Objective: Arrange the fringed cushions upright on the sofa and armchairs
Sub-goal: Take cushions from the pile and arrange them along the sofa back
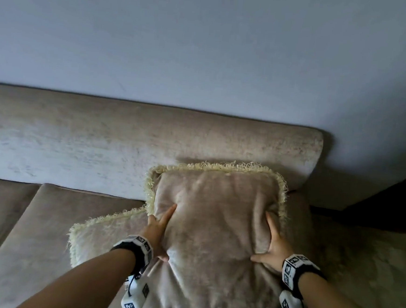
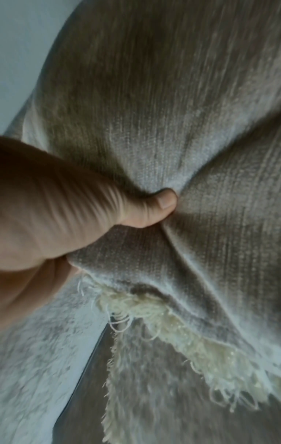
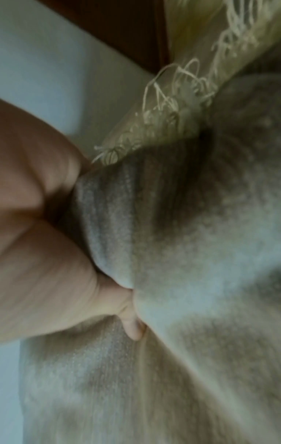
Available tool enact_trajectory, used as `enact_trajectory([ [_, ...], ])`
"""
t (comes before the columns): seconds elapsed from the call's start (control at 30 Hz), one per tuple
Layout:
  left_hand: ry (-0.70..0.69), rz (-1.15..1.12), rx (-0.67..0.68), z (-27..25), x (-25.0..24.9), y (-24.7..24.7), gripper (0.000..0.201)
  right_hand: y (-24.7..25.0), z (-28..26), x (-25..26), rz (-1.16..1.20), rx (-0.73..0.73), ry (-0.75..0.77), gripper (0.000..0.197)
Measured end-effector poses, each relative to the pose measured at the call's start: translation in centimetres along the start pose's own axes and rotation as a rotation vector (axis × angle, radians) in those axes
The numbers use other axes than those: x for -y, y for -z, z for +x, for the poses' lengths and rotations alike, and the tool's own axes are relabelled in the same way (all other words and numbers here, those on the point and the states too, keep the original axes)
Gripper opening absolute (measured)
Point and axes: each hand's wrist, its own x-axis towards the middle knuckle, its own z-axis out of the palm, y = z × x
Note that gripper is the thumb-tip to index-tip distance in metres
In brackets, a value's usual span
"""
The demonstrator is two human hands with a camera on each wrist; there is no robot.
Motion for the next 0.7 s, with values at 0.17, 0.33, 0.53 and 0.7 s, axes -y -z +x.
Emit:
enact_trajectory([
  [0.17,-0.035,-0.005,-0.182,-3.1,1.1,7.2,0.158,3.9,1.0,7.9,-0.040,-0.122,0.133,0.150],
  [0.33,-0.095,-0.044,-0.358,-6.5,2.9,13.8,0.159,7.2,0.3,16.6,-0.107,-0.213,0.159,0.149],
  [0.53,-0.150,-0.058,-0.466,-10.6,7.5,19.1,0.160,7.1,-1.4,25.4,-0.103,-0.295,0.237,0.147],
  [0.7,-0.175,-0.047,-0.524,-13.9,13.8,22.8,0.159,3.6,-2.7,32.1,-0.111,-0.327,0.287,0.147],
])
